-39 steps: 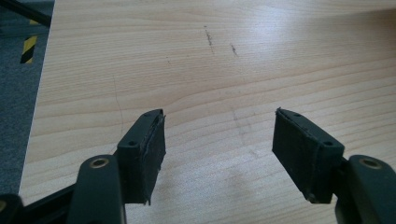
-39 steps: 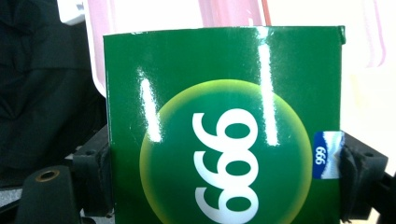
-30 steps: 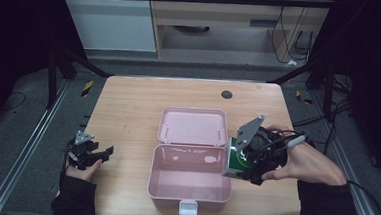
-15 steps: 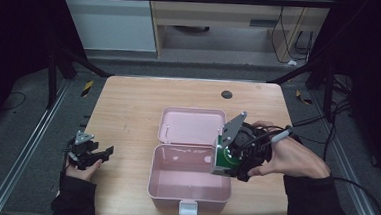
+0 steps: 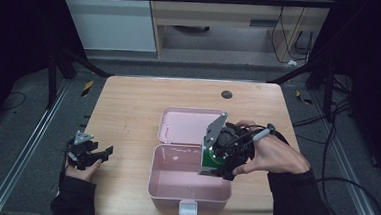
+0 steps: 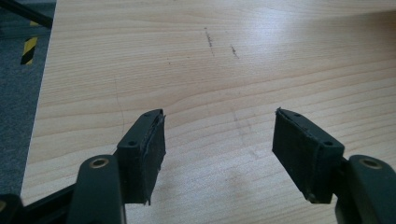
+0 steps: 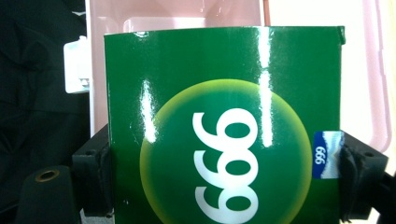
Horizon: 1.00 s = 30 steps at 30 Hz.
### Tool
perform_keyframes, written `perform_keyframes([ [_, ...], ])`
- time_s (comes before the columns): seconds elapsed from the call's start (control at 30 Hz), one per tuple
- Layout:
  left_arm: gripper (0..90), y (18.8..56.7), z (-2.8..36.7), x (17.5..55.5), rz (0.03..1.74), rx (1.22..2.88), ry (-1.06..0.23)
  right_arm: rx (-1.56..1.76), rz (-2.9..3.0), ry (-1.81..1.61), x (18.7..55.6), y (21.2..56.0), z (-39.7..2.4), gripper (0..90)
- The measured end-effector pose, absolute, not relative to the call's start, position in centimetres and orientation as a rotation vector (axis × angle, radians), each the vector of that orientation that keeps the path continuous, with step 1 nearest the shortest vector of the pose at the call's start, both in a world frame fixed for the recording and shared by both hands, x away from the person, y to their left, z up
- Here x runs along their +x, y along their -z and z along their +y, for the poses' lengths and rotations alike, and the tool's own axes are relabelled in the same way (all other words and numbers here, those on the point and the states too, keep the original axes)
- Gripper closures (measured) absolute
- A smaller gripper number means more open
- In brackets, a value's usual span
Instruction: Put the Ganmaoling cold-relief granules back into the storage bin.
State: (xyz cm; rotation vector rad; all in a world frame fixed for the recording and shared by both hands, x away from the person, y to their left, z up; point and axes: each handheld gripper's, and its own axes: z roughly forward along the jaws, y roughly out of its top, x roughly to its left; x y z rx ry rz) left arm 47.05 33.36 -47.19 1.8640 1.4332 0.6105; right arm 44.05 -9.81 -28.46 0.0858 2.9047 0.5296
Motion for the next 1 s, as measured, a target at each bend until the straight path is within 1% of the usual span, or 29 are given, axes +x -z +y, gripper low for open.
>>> perform_keyframes([
  [0.67, 33.6, 47.1, 33.4, 47.0, 1.431, 1.865, -0.613, 0.035, 2.931, -0.485, 44.3, 31.2, -8.6, 15.9],
  [1.0, 33.7, 47.2, 33.4, 47.0, 1.431, 1.866, -0.615, 0.059, 2.961, -0.503, 44.8, 33.1, -8.9, 16.0],
])
